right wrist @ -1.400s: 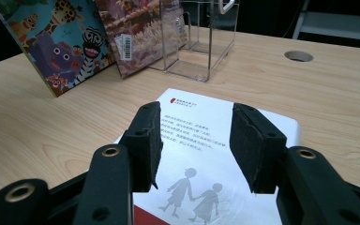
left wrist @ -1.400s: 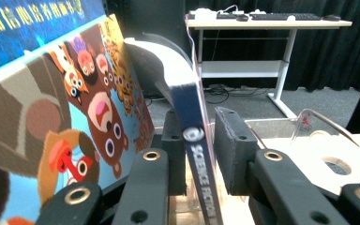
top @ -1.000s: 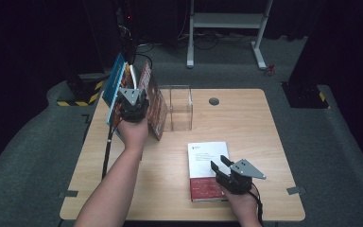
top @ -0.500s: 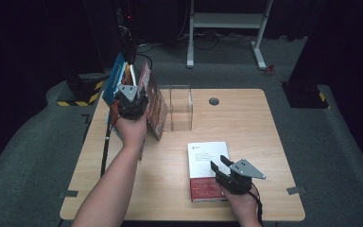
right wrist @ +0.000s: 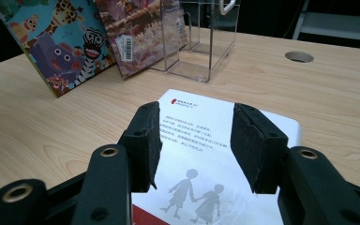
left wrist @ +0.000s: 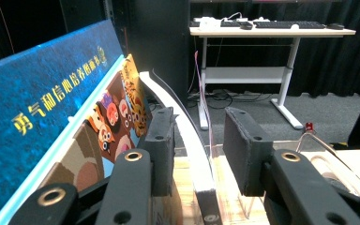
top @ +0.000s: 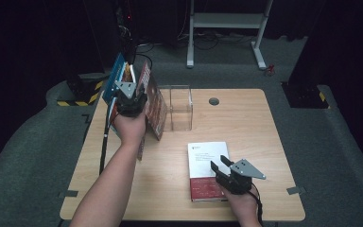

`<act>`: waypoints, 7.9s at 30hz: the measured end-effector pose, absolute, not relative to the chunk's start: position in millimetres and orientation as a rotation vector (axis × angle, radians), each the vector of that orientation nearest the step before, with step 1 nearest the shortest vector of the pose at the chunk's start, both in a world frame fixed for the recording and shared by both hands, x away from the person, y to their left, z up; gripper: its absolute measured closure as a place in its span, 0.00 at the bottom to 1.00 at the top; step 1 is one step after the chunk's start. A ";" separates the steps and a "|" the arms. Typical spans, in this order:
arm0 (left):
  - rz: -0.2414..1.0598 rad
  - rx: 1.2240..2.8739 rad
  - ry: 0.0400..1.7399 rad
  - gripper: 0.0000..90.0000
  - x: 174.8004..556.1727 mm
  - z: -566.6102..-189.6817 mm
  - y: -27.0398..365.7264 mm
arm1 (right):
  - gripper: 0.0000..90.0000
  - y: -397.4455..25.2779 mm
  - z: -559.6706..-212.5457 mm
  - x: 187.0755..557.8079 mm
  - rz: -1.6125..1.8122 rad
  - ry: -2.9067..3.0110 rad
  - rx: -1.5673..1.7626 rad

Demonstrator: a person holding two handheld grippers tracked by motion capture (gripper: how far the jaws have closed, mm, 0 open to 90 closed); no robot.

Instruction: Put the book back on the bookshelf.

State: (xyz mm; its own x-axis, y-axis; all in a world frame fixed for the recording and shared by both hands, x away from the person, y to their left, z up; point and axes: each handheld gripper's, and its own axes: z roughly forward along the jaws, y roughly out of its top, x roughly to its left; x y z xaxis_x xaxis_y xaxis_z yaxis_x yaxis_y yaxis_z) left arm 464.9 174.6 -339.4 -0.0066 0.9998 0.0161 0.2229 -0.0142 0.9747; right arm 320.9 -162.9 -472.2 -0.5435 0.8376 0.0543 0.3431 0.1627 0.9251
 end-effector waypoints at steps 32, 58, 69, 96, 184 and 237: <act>1.125 1.386 1.349 0.72 461.2 -326.5 172.8 | 0.58 -162.9 -471.4 320.7 1.369 1.966 1.111; 1.070 1.431 1.315 0.70 456.5 -337.9 164.7 | 0.59 -162.1 -472.3 320.8 1.365 1.978 1.106; 1.038 1.463 1.291 0.68 449.2 -349.8 161.3 | 0.59 -161.6 -472.6 320.4 1.365 1.981 1.104; 0.915 1.667 1.181 0.63 421.3 -405.9 147.0 | 0.61 -161.0 -475.7 323.3 1.351 2.033 1.075; 0.491 2.103 1.104 0.23 338.5 -526.2 157.3 | 0.19 -189.2 -502.4 344.8 1.155 2.227 1.394; 0.474 2.113 1.096 0.23 335.2 -525.3 160.6 | 0.14 -122.5 -503.0 325.9 1.192 2.395 1.223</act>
